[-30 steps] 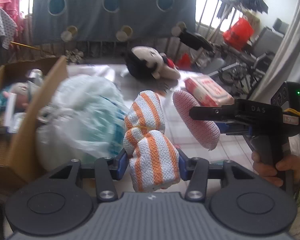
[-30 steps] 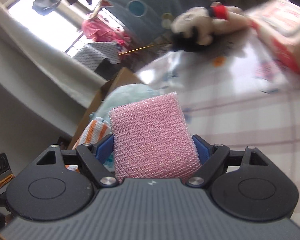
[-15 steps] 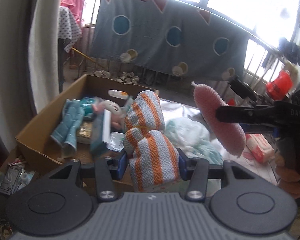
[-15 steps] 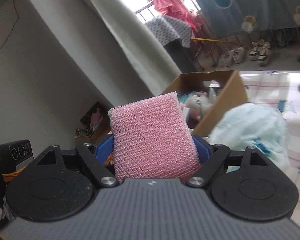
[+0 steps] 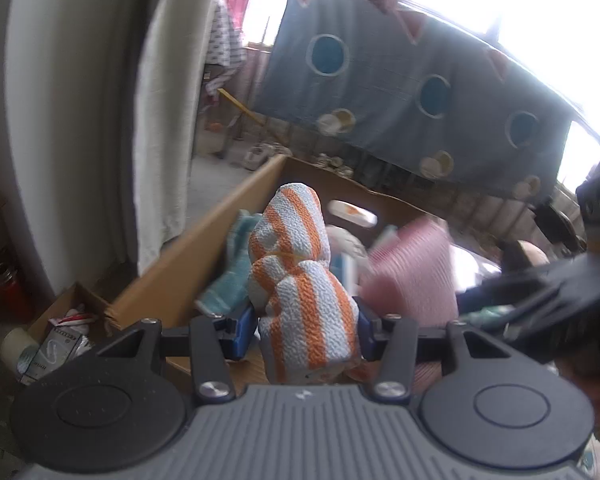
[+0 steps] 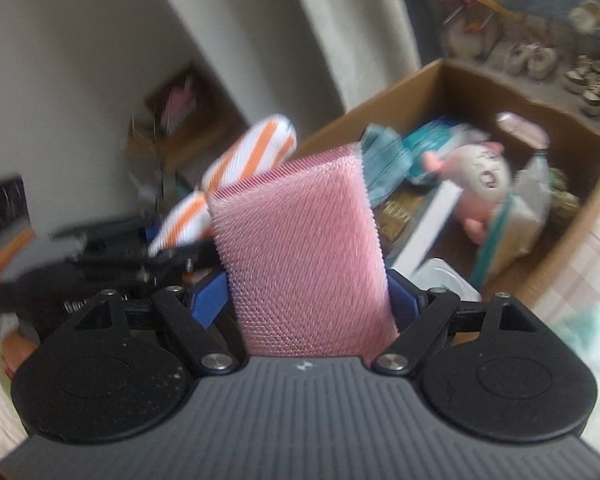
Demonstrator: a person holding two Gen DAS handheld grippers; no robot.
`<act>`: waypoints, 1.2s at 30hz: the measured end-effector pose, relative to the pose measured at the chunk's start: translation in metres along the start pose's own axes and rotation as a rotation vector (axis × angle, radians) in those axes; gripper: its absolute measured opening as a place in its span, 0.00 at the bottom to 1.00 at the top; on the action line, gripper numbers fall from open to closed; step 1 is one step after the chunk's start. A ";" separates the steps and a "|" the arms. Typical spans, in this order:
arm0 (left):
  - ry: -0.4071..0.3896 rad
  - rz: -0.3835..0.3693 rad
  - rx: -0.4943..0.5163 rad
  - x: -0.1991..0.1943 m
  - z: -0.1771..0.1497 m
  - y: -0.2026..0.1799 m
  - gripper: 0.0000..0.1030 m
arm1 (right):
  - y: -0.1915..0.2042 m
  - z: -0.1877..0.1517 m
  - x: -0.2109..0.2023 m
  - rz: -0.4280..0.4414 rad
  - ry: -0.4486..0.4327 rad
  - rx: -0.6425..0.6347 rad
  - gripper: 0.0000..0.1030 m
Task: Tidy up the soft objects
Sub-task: 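Carry towel roll and pink sponge over the cardboard box with both grippers, then lower both items into the box and open both grippers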
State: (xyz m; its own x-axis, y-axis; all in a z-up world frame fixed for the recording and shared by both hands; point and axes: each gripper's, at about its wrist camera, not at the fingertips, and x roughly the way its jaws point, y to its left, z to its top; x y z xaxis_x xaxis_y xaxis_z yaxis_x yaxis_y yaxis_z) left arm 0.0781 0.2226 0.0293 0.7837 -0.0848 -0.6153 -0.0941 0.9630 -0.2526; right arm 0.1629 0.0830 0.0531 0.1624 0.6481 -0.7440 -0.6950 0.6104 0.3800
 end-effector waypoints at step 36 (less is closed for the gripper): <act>0.216 -0.010 0.089 0.056 0.004 0.016 0.48 | -0.039 -0.022 0.013 0.004 0.180 0.191 0.24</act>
State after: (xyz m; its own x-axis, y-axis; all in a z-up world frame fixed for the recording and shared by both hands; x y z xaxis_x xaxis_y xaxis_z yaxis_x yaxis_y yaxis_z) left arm 0.1232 0.2340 -0.0062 0.6337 -0.1385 -0.7611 -0.0244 0.9798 -0.1987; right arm 0.1769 0.0574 0.0170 0.0205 0.5697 -0.8216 -0.5479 0.6938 0.4674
